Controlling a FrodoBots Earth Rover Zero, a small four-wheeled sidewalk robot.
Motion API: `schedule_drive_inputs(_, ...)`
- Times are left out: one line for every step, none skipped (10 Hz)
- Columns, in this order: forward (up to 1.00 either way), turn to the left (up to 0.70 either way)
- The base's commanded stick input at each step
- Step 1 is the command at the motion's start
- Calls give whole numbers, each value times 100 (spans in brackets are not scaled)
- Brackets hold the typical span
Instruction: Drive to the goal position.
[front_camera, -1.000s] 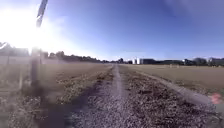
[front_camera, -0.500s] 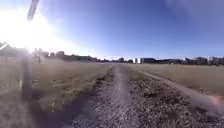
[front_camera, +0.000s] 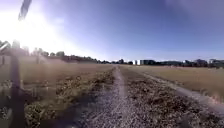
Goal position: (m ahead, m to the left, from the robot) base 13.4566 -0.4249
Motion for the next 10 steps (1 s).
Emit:
schedule_drive_inputs(50,-19)
schedule_drive_inputs(50,-49)
schedule_drive_inputs(50,-43)
schedule_drive_inputs(50,-36)
schedule_drive_inputs(50,-28)
schedule_drive_inputs(50,-21)
schedule_drive_inputs(50,-14)
schedule_drive_inputs(50,-6)
schedule_drive_inputs(50,0)
schedule_drive_inputs(50,0)
